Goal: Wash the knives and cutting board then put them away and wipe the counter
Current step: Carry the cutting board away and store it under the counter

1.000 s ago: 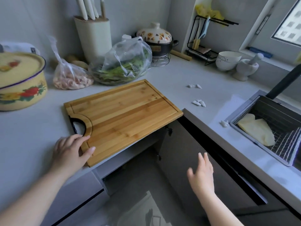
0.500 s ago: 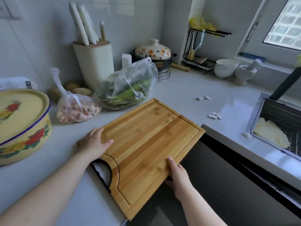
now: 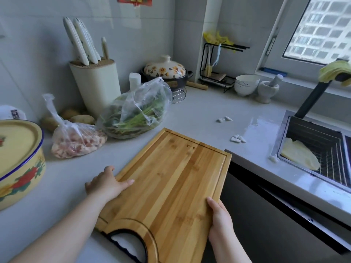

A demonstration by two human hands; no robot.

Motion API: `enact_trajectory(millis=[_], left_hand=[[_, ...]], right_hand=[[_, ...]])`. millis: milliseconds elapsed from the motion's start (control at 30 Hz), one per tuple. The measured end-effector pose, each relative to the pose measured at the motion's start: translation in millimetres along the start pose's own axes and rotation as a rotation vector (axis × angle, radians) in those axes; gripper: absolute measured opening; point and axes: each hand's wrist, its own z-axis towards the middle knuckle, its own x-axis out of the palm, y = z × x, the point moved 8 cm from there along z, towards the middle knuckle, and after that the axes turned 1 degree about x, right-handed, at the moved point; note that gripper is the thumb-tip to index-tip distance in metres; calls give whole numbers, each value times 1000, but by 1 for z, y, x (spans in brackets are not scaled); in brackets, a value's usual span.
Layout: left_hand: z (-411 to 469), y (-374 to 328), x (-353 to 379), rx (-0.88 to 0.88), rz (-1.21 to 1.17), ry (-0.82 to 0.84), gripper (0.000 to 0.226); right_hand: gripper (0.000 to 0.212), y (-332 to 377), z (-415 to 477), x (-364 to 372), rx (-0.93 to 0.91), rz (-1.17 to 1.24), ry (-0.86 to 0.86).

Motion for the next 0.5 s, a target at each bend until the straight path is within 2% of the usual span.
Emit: enact_trajectory(millis=[133,333,433,500], left_hand=[[-39,-10,18,-14,19,-51,72],[-99,-66,63,151,75,34,72],[-135,-100,85,203,-44,32,70],[-155,-119,106,213,-218,111,69]], right_hand=[[13,19,-13,-32,-87,-44,44],[15,57,-41,-122,-143,-93,-19],[25,64,-54,-174,-97,-71,-39],[41,69,-66,-204,-88,-9,-37]])
